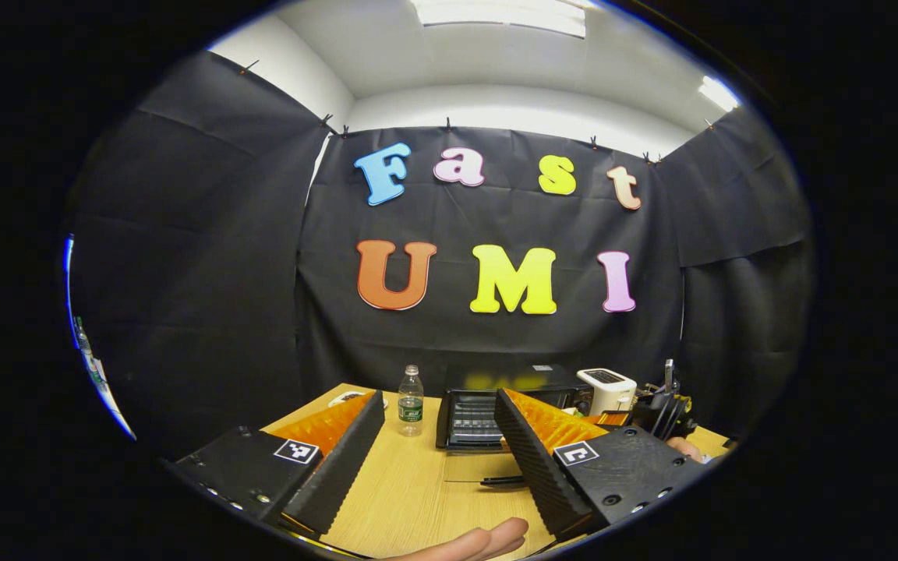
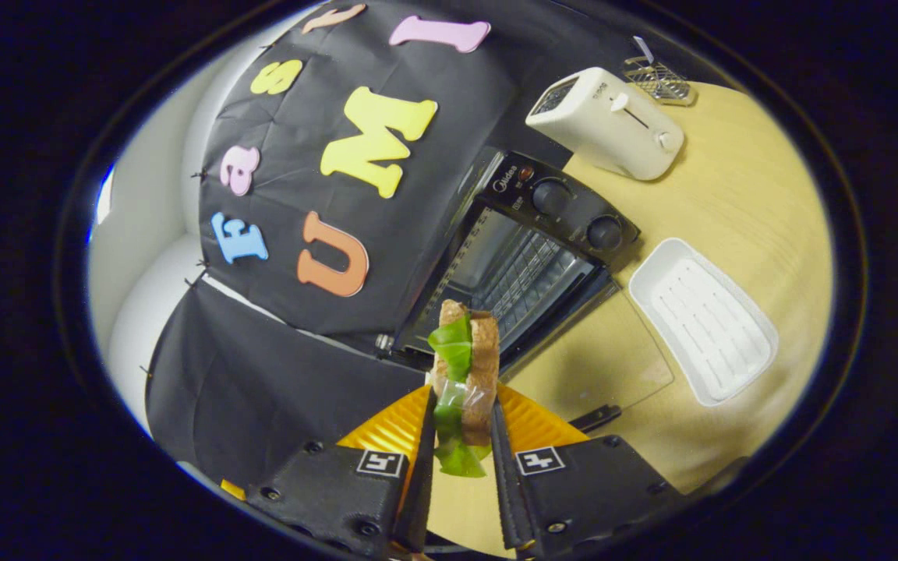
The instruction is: Open the electric oven with the left hand, put the food in, and close the electric oven.
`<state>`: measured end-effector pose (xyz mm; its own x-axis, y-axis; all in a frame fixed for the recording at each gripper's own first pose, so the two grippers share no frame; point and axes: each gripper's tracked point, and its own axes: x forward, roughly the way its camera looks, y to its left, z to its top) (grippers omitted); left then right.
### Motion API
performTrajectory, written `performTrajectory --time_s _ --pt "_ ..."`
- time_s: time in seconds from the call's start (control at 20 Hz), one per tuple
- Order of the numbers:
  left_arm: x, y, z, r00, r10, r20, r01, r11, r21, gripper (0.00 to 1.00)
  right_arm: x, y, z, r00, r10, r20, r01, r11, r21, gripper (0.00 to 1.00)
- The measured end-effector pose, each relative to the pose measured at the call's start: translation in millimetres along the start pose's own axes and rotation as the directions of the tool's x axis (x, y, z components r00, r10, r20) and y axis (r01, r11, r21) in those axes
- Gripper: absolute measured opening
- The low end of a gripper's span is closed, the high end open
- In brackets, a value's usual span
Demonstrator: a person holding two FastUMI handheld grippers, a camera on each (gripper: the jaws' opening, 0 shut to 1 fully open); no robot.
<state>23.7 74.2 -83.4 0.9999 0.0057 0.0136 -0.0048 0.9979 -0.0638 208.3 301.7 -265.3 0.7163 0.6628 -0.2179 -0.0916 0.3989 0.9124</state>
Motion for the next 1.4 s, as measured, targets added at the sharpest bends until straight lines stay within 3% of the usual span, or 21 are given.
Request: performTrajectory --time_s 0.25,0.35,0.5,0.6,0.85,1.2,1.25,1.3,1.35,1.4 --pt "4 13 -3 1.000 0.006 0.003 -0.007 0.998 0.067 0.93 68 -12 28 0.984 -0.016 0.180 0.005 0.998 0.062 0.39" --pt "5 14 -4 1.000 0.004 0.002 -0.005 0.997 0.075 0.94 91 -18 40 0.964 -0.043 0.261 0.025 0.997 0.069 0.39" --pt "3 17 -4 1.000 0.009 -0.004 -0.009 0.998 0.069 0.94 117 -25 59 0.920 -0.093 0.381 0.023 0.983 0.183 0.39" --pt "3 22 -5 1.000 0.023 -0.017 -0.021 0.998 0.061 0.94 137 -29 65 0.901 -0.128 0.415 0.060 0.983 0.172 0.39" --pt "2 34 -11 0.998 0.052 -0.030 -0.050 0.997 0.064 0.94 178 -39 64 0.885 -0.189 0.426 0.133 0.979 0.157 0.39" --pt "8 42 -31 0.994 0.062 -0.089 -0.059 0.997 0.041 0.94 190 -43 59 0.867 -0.220 0.446 0.171 0.974 0.149 0.43" --pt "9 43 -32 0.993 0.064 -0.096 -0.060 0.997 0.039 0.94 192 -44 58 0.864 -0.226 0.451 0.176 0.973 0.150 0.34" --pt "9 44 -34 0.993 0.066 -0.102 -0.062 0.997 0.038 0.94 193 -45 57 0.859 -0.229 0.457 0.183 0.973 0.143 0.44" --pt "9 44 -35 0.992 0.067 -0.108 -0.064 0.997 0.039 0.94 192 -43 56 0.855 -0.235 0.463 0.200 0.972 0.123 0.35" --pt "9 44 -36 0.992 0.067 -0.109 -0.063 0.997 0.043 0.94 192 -42 54 0.850 -0.246 0.466 0.229 0.969 0.095 0.35"
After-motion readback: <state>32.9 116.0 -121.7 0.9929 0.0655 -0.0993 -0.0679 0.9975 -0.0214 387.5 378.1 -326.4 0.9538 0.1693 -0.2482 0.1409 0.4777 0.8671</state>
